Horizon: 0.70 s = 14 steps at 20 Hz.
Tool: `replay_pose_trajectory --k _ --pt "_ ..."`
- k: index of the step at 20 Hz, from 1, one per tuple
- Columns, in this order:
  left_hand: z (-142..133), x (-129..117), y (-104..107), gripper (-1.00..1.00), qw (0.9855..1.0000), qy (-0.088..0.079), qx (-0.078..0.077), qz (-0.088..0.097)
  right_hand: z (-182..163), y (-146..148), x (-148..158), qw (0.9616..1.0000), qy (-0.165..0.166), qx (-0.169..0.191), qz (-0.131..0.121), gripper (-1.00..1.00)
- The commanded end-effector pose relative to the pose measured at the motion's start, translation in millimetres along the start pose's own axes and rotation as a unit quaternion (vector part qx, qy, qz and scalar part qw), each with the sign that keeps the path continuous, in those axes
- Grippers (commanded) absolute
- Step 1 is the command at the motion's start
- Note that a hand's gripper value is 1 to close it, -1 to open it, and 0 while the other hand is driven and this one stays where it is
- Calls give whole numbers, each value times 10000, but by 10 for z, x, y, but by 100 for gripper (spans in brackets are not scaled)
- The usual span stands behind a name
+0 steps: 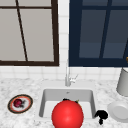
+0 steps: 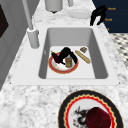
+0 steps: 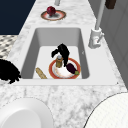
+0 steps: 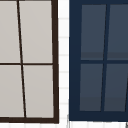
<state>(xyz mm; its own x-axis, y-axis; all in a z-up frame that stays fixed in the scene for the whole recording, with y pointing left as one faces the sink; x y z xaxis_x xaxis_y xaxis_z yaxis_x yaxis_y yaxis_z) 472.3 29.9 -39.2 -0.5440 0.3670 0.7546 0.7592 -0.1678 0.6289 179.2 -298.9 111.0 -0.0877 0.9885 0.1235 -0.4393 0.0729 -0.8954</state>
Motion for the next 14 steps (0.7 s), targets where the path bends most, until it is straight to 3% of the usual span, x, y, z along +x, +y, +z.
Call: replay_pose_trajectory --k 1,3,6,9,14 --pt "3 30 -35 -100 9999 -28 -10 -137 0 0 0 10000 0 0 0 0" --pt "21 99 -27 -100 9998 -34 -22 -198 0 0 0 10000 0 0 0 0" --pt "41 193 30 -100 10000 28 -16 -70 0 0 0 10000 0 0 0 0" --pt "71 300 74 -100 9999 -12 57 131 0 0 0 10000 0 0 0 0" --pt "85 368 87 -100 9999 45 -15 137 0 0 0 10000 0 0 0 0"
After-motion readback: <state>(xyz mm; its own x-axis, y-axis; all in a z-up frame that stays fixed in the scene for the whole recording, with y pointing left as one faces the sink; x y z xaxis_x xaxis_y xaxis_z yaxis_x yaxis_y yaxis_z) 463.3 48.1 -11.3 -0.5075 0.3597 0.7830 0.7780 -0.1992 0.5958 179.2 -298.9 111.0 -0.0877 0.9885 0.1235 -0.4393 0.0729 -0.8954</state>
